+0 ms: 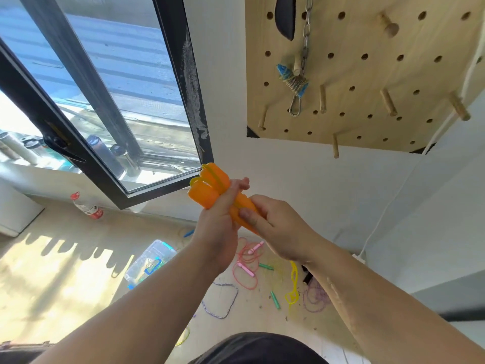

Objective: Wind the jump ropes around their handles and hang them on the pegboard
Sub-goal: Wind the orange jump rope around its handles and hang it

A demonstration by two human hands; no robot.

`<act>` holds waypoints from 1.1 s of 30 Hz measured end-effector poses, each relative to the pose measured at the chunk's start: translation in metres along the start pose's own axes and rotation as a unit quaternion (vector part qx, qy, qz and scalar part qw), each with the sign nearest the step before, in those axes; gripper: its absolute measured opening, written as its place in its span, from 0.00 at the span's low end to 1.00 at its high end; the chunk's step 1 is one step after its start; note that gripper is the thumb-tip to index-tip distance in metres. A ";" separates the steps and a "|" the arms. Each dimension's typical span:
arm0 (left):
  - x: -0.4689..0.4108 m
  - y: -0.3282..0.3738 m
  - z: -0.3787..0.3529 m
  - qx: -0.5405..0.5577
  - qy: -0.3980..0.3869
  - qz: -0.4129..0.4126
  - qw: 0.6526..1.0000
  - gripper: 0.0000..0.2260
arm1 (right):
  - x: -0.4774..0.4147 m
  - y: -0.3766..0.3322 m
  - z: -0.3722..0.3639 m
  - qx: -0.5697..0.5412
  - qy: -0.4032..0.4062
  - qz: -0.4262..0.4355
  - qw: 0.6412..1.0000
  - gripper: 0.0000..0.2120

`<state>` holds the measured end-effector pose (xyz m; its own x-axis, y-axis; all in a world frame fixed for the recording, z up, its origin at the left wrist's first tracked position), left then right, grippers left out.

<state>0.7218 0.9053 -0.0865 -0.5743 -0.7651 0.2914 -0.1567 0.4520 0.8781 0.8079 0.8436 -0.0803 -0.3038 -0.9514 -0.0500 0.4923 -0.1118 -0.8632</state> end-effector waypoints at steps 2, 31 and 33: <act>0.003 -0.005 -0.001 0.016 0.003 0.007 1.000 0.08 | 0.002 0.003 -0.005 0.015 -0.025 -0.021 0.999 0.14; -0.009 -0.010 -0.029 -0.908 -0.118 -0.239 0.323 0.16 | 0.020 0.035 0.000 0.307 -0.107 -0.056 0.944 0.12; -0.002 -0.011 -0.037 -0.897 -0.103 -0.304 0.303 0.12 | 0.020 0.036 0.005 0.290 -0.096 -0.063 0.950 0.11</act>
<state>0.7543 0.8848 -0.0821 -0.9449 -0.3275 0.0004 0.2989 -0.8631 -0.4072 0.8236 0.8190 -0.1098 -0.2625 -0.9487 0.1764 0.8459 -0.3142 -0.4310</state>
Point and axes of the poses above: each hand's wrist, its own x-axis away from the middle knuckle, its own z-axis out of the back of the hand, y = z × x, the point moved 8 cm from there along -x, towards the middle knuckle, and after that the axes turned 2 degrees about -x, right-handed, at the moved point
